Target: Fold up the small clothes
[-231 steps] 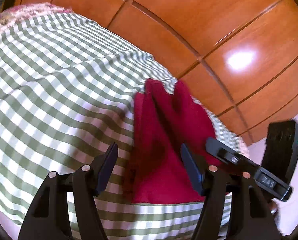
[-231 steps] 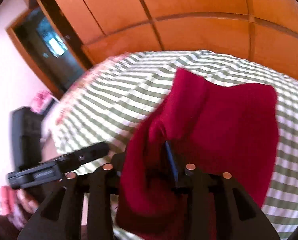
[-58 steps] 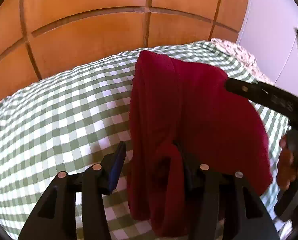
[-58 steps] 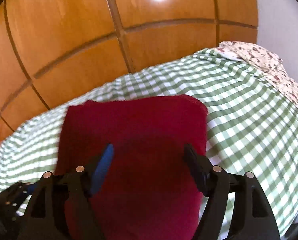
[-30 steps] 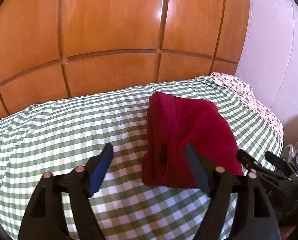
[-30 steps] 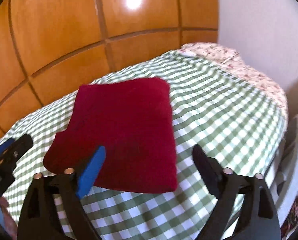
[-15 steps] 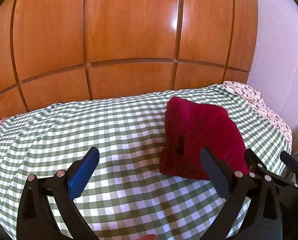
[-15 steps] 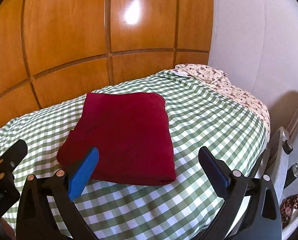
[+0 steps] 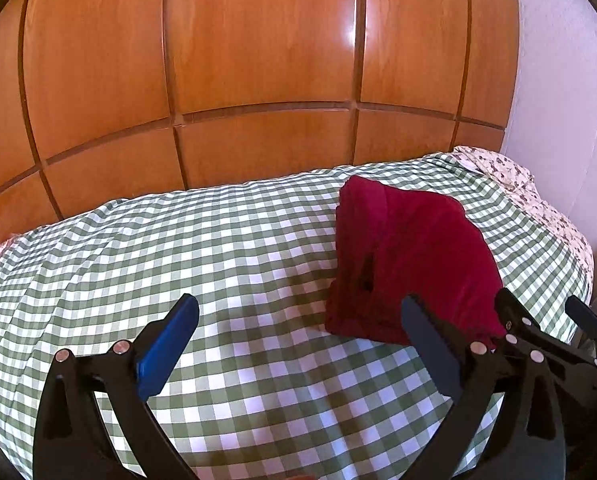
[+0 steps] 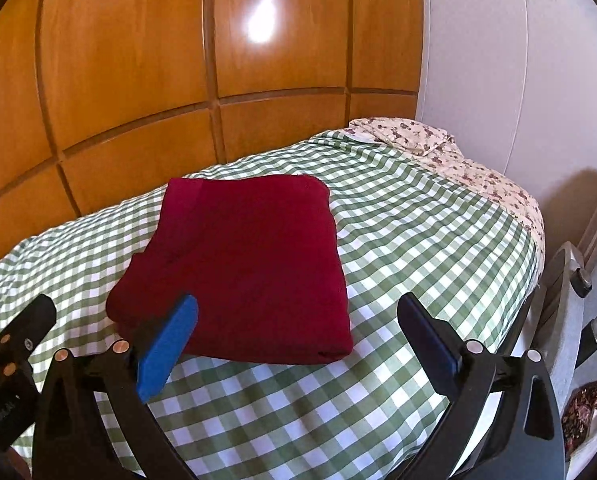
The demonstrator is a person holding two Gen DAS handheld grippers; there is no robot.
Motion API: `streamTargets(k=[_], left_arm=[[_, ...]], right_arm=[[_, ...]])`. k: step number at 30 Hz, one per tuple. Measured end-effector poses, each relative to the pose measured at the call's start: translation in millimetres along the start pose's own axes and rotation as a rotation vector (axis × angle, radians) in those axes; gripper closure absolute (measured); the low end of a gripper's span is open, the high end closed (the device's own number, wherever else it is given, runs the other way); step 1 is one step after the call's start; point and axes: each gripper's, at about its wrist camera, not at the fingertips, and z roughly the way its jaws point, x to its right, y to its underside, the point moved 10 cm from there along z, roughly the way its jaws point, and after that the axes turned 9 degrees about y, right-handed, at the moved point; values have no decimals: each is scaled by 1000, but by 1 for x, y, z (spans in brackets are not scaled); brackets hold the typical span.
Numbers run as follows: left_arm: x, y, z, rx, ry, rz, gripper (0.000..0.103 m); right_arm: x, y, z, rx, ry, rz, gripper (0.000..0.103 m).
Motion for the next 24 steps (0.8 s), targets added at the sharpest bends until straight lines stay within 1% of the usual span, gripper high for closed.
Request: streamTargets(k=[6, 10, 13, 16, 19, 24], left_arm=[[6, -2, -4, 19, -26, 28, 2], [10, -1, -7, 33, -12, 23, 2], [11, -1, -9, 42, -15, 26, 2], [10, -1, -10, 45, -11, 16, 2], [7, -1, -9, 36, 7, -16, 2], [2, -3, -11, 49, -8, -16, 2]], right_arm=[[7, -3, 0, 12, 1, 23, 4], [9, -4, 1, 13, -1, 25, 4], [9, -5, 0, 16, 1, 24, 4], [8, -5, -1, 20, -1, 17, 4], [6, -3, -2, 20, -4, 10, 4], [5, -3, -1, 18, -5, 7, 4]])
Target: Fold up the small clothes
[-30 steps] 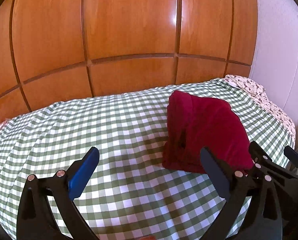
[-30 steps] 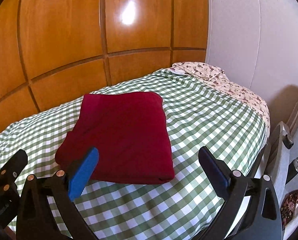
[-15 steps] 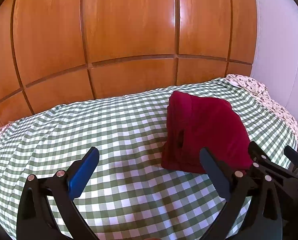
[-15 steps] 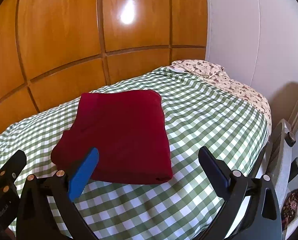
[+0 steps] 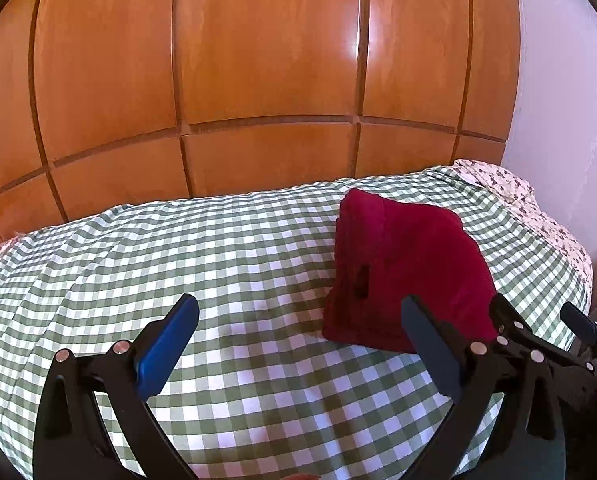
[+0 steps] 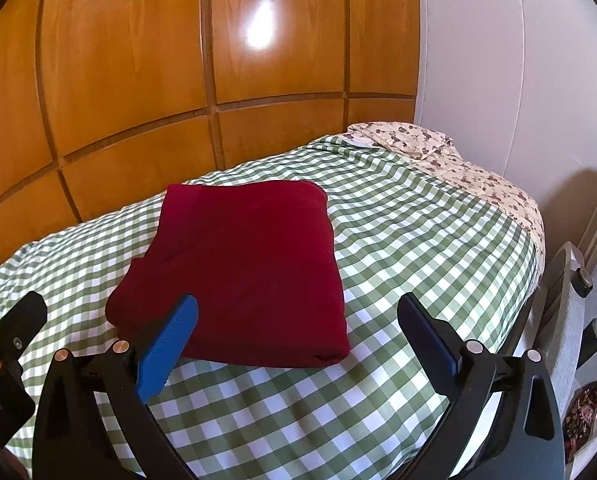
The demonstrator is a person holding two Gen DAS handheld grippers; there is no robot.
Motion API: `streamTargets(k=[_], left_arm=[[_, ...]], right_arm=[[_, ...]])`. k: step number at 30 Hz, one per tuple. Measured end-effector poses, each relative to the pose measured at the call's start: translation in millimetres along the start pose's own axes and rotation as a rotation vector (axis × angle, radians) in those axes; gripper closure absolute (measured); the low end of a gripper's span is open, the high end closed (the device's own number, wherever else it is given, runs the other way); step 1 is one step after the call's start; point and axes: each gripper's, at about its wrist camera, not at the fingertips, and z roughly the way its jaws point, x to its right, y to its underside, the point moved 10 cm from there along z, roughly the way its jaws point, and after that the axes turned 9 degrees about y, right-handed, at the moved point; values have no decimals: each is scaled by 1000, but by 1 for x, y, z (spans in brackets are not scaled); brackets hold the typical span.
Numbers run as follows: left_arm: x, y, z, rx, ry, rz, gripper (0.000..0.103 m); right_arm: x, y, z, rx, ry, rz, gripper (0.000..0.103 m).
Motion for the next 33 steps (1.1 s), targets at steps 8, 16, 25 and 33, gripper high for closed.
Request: streamTargets(k=[8, 16, 25, 33], left_arm=[[0, 1, 1, -3, -2, 9, 2], [0, 1, 3, -4, -10, 14, 2], [-2, 4, 9, -16, -3, 3, 2], [-1, 5, 15, -23, 12, 9, 3]], right_arm=[[-5, 2, -2, 2, 1, -7, 4], [-3, 4, -1, -2, 9, 7, 4], [-3, 8, 3, -12, 17, 4, 4], [-4, 12, 9, -24, 24, -3, 4]])
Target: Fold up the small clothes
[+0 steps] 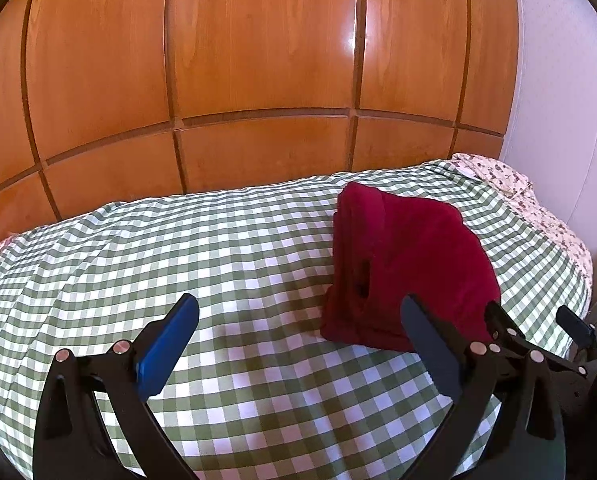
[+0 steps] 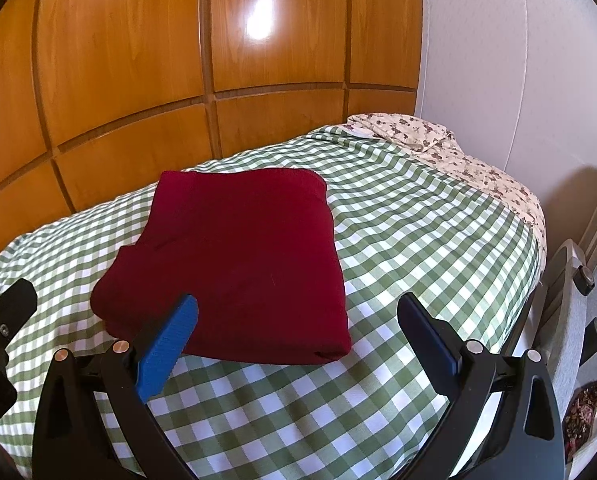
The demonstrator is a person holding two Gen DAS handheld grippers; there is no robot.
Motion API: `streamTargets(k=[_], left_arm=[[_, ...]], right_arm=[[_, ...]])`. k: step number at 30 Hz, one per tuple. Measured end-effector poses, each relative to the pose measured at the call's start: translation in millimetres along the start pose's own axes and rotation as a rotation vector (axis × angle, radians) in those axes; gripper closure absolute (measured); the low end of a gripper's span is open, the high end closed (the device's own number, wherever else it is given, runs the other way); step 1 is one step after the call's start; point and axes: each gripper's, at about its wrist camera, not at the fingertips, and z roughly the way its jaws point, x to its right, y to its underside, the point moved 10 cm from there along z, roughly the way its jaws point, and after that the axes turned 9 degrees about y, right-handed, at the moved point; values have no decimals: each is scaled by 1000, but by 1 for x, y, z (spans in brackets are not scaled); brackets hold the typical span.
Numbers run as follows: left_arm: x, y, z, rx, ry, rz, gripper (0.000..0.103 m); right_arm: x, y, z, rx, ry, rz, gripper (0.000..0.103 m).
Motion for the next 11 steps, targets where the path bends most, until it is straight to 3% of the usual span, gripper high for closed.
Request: streamTargets(k=[11], left_arm=[[-6, 11, 13, -51, -8, -33, 2]], right_arm=[[8, 3, 12, -16, 14, 8, 4]])
